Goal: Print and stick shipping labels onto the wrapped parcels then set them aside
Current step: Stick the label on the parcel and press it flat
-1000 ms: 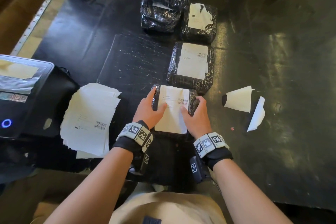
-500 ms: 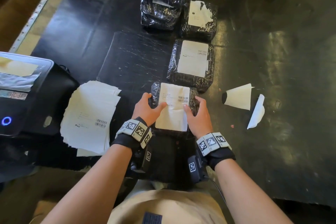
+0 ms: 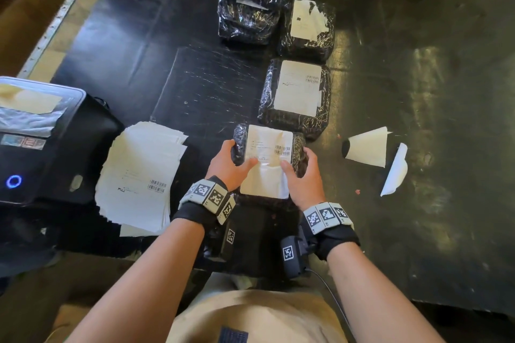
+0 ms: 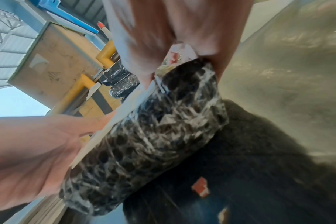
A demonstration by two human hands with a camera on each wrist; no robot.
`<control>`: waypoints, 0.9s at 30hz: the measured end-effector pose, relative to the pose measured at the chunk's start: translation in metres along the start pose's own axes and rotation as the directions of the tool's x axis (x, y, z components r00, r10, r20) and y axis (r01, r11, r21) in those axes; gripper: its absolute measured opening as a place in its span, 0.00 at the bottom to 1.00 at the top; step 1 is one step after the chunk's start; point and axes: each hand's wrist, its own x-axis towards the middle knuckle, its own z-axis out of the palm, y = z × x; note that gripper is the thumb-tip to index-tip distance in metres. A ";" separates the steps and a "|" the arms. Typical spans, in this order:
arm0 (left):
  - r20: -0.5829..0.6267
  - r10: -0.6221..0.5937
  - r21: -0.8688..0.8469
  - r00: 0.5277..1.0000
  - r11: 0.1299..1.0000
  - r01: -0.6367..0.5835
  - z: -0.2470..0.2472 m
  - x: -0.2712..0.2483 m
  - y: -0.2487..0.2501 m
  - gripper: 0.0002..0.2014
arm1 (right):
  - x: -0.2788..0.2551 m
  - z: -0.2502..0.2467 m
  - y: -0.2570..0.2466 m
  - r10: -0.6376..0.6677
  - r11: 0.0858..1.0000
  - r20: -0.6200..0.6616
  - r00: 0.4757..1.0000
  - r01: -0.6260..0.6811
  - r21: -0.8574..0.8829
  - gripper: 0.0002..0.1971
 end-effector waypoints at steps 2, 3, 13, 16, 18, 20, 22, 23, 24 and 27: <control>-0.015 0.000 -0.024 1.000 1.000 0.000 0.001 -0.002 -0.003 0.31 | -0.003 0.000 0.001 -0.015 1.000 0.002 1.000 0.015 -0.010 0.32; -0.024 -0.006 -0.040 1.000 0.999 0.005 0.003 -0.004 -0.005 0.33 | -0.006 0.000 0.002 -0.017 1.000 0.000 1.000 0.017 -0.013 0.33; -0.056 -0.017 -0.032 0.998 0.999 0.015 0.022 -0.010 -0.010 0.50 | -0.021 0.014 0.014 0.050 0.998 -0.069 0.996 -0.052 -0.028 0.40; -0.074 0.005 -0.051 0.997 0.999 -0.009 0.021 -0.010 -0.005 0.42 | -0.020 0.012 0.016 0.022 1.000 -0.047 0.999 -0.023 -0.018 0.35; -0.074 0.023 -0.058 0.997 0.998 -0.028 0.018 -0.013 -0.004 0.40 | -0.020 0.010 0.017 0.016 0.999 -0.011 1.000 -0.016 -0.035 0.34; -0.059 0.056 -0.075 0.997 0.995 -0.061 0.014 -0.018 -0.009 0.37 | -0.021 0.005 0.019 0.005 0.999 0.032 0.999 -0.004 -0.052 0.35; -0.027 0.079 -0.105 0.997 0.991 -0.081 0.008 -0.024 -0.017 0.35 | -0.026 0.001 0.020 -0.006 0.999 0.061 0.998 0.008 -0.045 0.38; -0.007 0.083 -0.110 0.997 0.991 -0.083 0.006 -0.027 -0.021 0.36 | -0.030 0.001 0.021 -0.010 0.999 0.068 0.998 0.013 -0.046 0.42; 0.009 0.088 -0.106 0.996 0.991 -0.087 0.005 -0.031 -0.025 0.39 | -0.035 0.002 0.022 -0.011 0.998 0.068 0.998 0.014 -0.053 0.45; 0.028 0.100 -0.071 0.995 0.993 -0.098 0.008 -0.036 -0.032 0.46 | -0.045 0.005 0.026 -0.016 0.999 0.045 0.999 0.017 -0.032 0.50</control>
